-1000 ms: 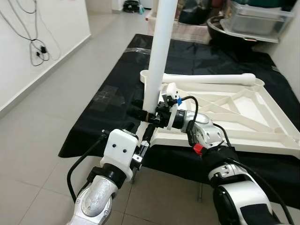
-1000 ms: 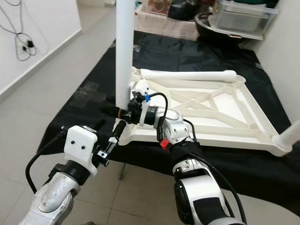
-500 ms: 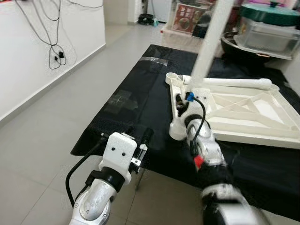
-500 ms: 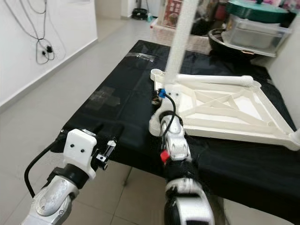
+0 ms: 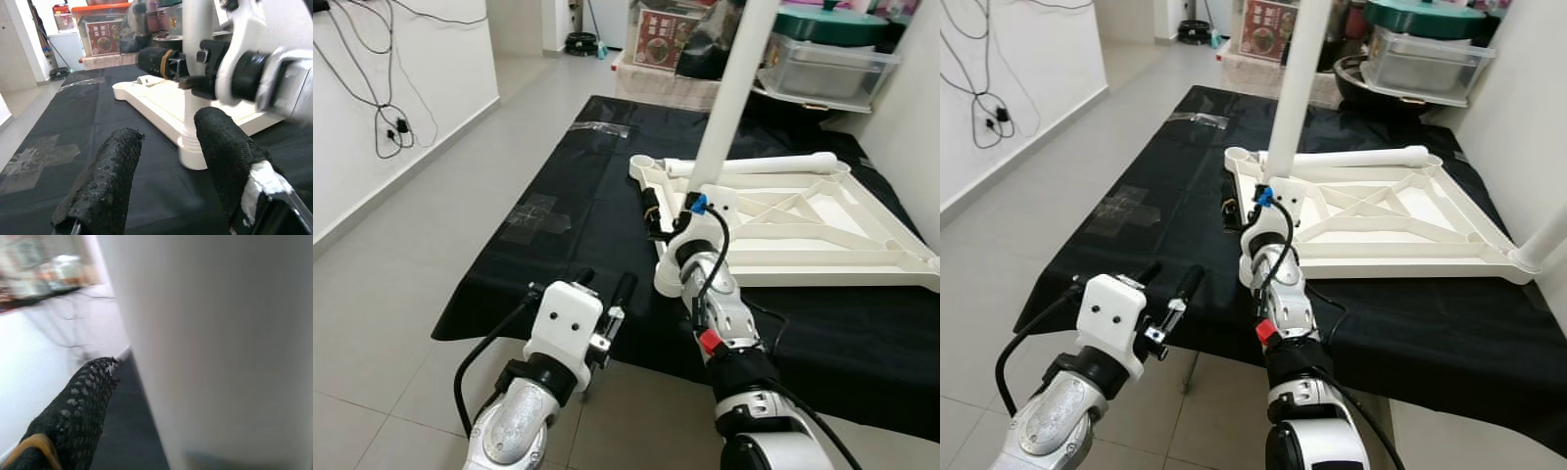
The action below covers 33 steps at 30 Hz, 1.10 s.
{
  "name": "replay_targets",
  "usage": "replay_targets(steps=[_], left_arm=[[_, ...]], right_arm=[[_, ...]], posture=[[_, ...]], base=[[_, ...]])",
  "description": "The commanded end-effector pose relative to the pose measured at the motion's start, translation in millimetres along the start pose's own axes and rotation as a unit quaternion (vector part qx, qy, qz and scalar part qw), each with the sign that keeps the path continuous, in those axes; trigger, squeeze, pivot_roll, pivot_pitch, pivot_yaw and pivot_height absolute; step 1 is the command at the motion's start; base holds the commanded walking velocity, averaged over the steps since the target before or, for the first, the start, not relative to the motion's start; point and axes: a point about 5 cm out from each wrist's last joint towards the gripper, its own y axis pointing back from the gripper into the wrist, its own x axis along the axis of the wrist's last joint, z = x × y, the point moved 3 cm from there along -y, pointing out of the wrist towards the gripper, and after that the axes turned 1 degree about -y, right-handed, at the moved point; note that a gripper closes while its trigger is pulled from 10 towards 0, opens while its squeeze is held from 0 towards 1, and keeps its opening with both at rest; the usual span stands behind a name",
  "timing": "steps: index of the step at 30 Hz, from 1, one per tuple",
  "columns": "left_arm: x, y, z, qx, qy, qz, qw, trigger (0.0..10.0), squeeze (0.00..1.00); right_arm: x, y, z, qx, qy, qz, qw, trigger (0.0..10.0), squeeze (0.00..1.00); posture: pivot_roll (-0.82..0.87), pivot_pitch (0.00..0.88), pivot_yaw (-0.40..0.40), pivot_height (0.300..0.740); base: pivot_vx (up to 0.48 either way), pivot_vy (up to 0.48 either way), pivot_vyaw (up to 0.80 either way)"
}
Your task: Building children table
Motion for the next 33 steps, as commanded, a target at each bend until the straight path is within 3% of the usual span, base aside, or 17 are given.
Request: replay_targets(steps=[1,2,4,7,8,11,15,16,17,23,24,26,27,29,30,31,33], left_arm=[[-3,-0.3,-1.2,0.004,0.000,-0.004,1.000,10.0,0.00],[-3,-0.3,-1.2,0.004,0.000,-0.004,1.000,10.0,0.00],[-2,-0.9,-1.1,0.004,0.000,-0.003,1.000,10.0,0.00],[-2,-1.1,-0.4,0.003,0.001,-0.002,1.000,10.0,0.00],[-1,-1.4,1.6,-0.001,0.002,0.000,1.000,10.0,0.00],[2,-1.8,5.0,-0.006,0.005,0.003,1.000,10.0,0.00],[3,-1.9,6.1,-0.007,0.006,0.004,1.000,10.0,0.00],[3,-1.8,6.2,-0.007,0.007,0.004,1.000,10.0,0.00],[3,-1.7,5.9,-0.006,0.007,0.004,1.000,10.0,0.00],[3,-1.7,5.0,-0.004,0.006,0.004,1.000,10.0,0.00],[2,-1.6,4.9,-0.004,0.007,0.004,1.000,10.0,0.00],[2,-1.6,4.9,-0.004,0.007,0.004,1.000,10.0,0.00],[2,-1.8,5.3,-0.004,0.007,0.004,1.000,10.0,0.00],[2,-2.0,5.5,-0.005,0.007,0.003,1.000,10.0,0.00],[2,-2.0,5.5,-0.005,0.007,0.003,1.000,10.0,0.00],[2,-1.9,5.3,-0.004,0.007,0.003,1.000,10.0,0.00],[2,-1.7,5.1,-0.004,0.007,0.003,1.000,10.0,0.00]], right_arm=[[3,1.9,-19.8,0.163,-0.033,-0.029,0.986,10.0,0.00],[3,1.9,-19.8,0.163,-0.033,-0.029,0.986,10.0,0.00],[7,20.3,-31.2,0.335,-0.056,-0.079,0.937,10.0,0.00],[7,27.8,-36.9,0.390,-0.055,-0.098,0.914,10.0,0.00],[2,34.2,-43.8,0.438,-0.041,-0.121,0.890,10.0,0.00],[-10,36.0,-55.1,0.480,-0.013,-0.152,0.864,10.0,0.00],[-21,29.8,-65.3,0.485,0.008,-0.167,0.859,10.0,0.00],[-25,26.3,-68.4,0.478,0.016,-0.168,0.862,0.6,0.00],[-25,24.6,-69.5,0.477,0.020,-0.163,0.863,0.0,0.00],[-23,20.9,-68.4,0.464,0.012,-0.153,0.872,0.0,0.00],[-16,13.4,-59.0,0.413,0.009,-0.123,0.902,0.0,0.00],[-16,13.4,-59.0,0.413,0.009,-0.123,0.902,0.0,0.00],[-13,10.1,-53.0,0.384,0.010,-0.107,0.917,0.0,0.00],[-9,-3.1,-33.2,0.251,0.018,-0.077,0.965,0.0,0.00],[-9,-3.1,-33.2,0.251,0.018,-0.077,0.965,0.0,0.00],[-11,-8.5,-19.0,0.158,0.032,-0.071,0.984,0.0,0.00],[-12,-10.6,-9.7,0.097,0.041,-0.069,0.992,0.0,0.00]], posture=[[0.15,0.062,-0.094,0.740],[0.15,0.062,-0.094,0.740],[0.15,0.065,-0.095,0.740],[0.16,0.066,-0.094,0.740],[0.16,0.067,-0.095,0.740],[0.16,0.070,-0.098,0.740],[0.16,0.070,-0.099,0.740],[0.17,0.071,-0.103,0.740],[0.17,0.072,-0.103,0.740],[0.16,0.073,-0.104,0.740],[0.16,0.072,-0.100,0.740],[0.16,0.072,-0.100,0.740],[0.15,0.071,-0.098,0.740],[0.16,0.070,-0.100,0.740],[0.16,0.070,-0.100,0.740],[0.15,0.071,-0.098,0.740],[0.15,0.071,-0.098,0.740]], base=[[0.000,0.000,0.00],[0.000,0.000,0.00],[0.000,0.000,0.00],[0.000,0.000,0.00],[0.000,0.000,0.00],[0.000,0.000,0.00],[0.000,0.000,0.00],[0.000,0.000,0.00],[0.000,0.000,0.00],[0.000,0.000,0.00],[0.000,0.000,0.00],[0.000,0.000,0.00],[0.000,0.000,0.00],[0.000,0.000,0.00],[0.000,0.000,0.00],[0.000,0.000,0.00],[0.000,0.000,0.00]])
